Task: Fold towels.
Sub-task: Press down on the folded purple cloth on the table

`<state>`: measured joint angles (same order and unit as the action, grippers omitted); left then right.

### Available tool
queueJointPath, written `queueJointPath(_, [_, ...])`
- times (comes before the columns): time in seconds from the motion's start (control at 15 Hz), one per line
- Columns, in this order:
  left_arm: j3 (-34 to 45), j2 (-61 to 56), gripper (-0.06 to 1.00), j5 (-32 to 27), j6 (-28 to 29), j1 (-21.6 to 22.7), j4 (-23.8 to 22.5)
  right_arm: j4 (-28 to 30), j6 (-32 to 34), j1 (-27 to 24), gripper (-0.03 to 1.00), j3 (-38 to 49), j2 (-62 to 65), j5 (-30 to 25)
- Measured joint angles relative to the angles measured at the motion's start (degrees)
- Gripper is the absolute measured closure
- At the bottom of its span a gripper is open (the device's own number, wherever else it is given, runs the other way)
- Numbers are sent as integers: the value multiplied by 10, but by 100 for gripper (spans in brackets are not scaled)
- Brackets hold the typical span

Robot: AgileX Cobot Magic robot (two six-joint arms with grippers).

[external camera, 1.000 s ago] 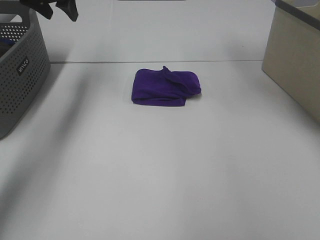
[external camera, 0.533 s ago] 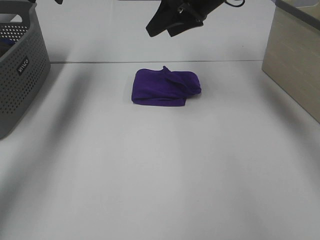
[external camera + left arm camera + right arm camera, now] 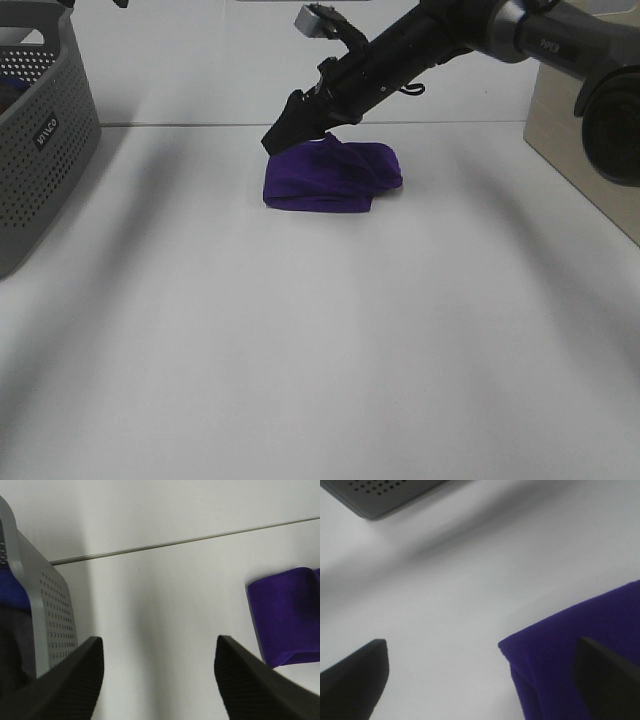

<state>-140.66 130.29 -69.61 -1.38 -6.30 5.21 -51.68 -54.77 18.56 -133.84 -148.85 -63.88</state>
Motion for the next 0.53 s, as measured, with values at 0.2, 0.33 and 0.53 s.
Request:
queueJointPath(0.2, [0, 0, 36, 0, 1, 0, 2, 44, 16, 0, 1, -58, -58, 18])
queueJointPath(0.33, [0, 0, 36, 0, 1, 0, 2, 70, 27, 0, 1, -61, -64, 30])
queueJointPath(0.53, [0, 0, 35, -1, 1, 0, 2, 79, 37, -16, 1, -62, -68, 49])
